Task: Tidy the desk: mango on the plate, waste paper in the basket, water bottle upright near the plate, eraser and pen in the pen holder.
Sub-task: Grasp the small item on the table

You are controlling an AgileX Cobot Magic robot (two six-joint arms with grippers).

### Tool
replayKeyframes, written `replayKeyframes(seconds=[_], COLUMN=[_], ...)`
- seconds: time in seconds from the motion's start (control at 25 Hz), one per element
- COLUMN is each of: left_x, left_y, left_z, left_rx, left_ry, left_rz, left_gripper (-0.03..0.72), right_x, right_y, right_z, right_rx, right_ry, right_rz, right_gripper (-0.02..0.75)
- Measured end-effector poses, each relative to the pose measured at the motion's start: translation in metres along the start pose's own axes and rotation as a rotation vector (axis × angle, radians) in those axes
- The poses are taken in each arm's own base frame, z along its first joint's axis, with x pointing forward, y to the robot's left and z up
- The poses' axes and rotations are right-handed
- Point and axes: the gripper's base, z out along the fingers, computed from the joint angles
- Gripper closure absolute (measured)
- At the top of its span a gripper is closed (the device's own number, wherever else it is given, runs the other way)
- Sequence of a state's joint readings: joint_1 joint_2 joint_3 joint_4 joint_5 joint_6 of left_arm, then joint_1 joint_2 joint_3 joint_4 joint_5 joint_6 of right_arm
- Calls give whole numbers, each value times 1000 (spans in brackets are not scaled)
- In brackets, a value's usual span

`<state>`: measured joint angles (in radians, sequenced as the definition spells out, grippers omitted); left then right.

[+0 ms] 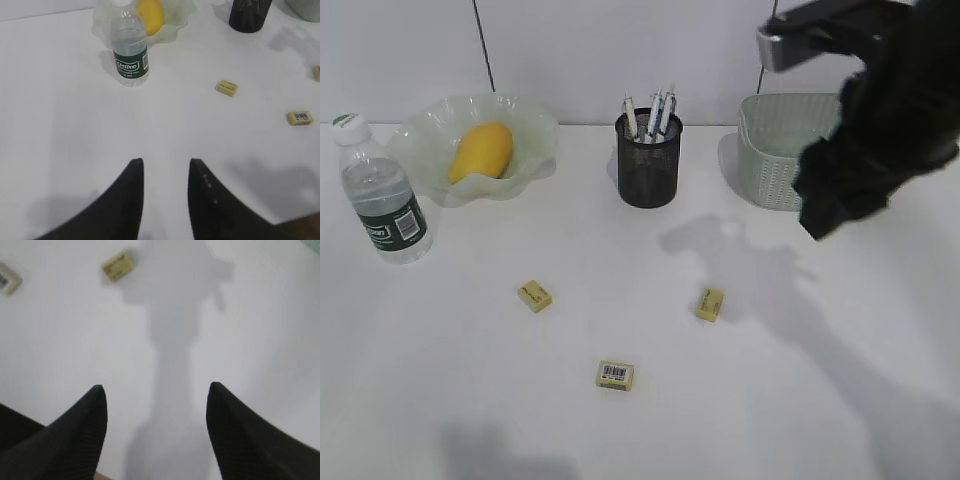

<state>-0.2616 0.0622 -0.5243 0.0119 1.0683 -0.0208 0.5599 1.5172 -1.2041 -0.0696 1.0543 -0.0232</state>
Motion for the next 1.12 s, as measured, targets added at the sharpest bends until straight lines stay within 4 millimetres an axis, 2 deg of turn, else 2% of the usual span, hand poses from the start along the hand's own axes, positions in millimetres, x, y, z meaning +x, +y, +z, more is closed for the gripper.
replayKeyframes(seconds=[0.36, 0.72, 0.92, 1.12], left_x=[0, 0, 0, 0], left_y=[0, 0, -1, -1], left_z=[0, 0, 0, 0], left_rx=[0, 0, 10, 10], left_ry=[0, 0, 0, 0], left_rz=[0, 0, -6, -6], left_gripper=[449, 449, 449, 450], right_x=[61, 113, 140, 164], right_y=[2, 3, 4, 7], right_z=[-25, -47, -44, -28], right_rx=[3, 27, 32, 28], right_ry=[-48, -198, -258, -259], right_rz=[-25, -39, -39, -29], right_gripper=[239, 239, 240, 240])
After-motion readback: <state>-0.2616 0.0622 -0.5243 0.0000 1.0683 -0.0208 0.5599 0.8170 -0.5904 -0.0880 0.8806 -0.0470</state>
